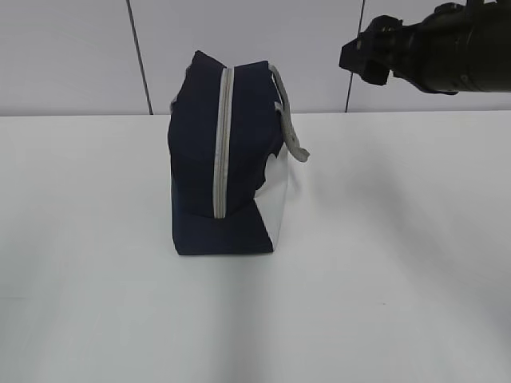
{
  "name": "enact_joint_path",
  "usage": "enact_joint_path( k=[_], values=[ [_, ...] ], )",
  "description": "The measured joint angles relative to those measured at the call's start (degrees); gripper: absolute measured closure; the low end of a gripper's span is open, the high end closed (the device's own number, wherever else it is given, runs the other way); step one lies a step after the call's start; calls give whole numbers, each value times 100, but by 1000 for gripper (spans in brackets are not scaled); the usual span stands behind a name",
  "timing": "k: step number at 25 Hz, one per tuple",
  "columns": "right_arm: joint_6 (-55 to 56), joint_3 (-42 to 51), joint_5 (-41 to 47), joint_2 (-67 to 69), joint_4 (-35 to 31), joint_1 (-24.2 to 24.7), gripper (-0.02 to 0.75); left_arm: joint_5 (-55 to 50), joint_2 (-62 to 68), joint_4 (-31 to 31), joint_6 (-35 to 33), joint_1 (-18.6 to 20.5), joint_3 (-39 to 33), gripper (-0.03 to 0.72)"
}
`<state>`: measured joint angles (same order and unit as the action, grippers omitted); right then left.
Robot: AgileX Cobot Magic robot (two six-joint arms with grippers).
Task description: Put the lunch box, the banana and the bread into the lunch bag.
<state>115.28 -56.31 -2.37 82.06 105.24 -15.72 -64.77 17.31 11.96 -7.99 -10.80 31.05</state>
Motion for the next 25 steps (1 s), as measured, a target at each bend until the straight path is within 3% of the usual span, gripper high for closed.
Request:
enact_joint_path(
  k=[7,11,13,16,25],
  values=[
    [-366,323,1189,-79,-75,-693,154,124,-766,-715,340,0,-80,234],
    [-1538,430,2195,-79,-369,-1067,154,130,-771,-676,377,0,-80,241],
    [-2651,438,2627,-28,-1223,-1124,154,133,-771,-630,382,0,-80,243],
    [-4545,438,3099,76,-3034,-1133,155,136,-771,-618,382,0,-80,242],
    [-9439,442,2913,-558,-7738,-1133,154,140,-771,-605,382,0,-80,244]
  ],
)
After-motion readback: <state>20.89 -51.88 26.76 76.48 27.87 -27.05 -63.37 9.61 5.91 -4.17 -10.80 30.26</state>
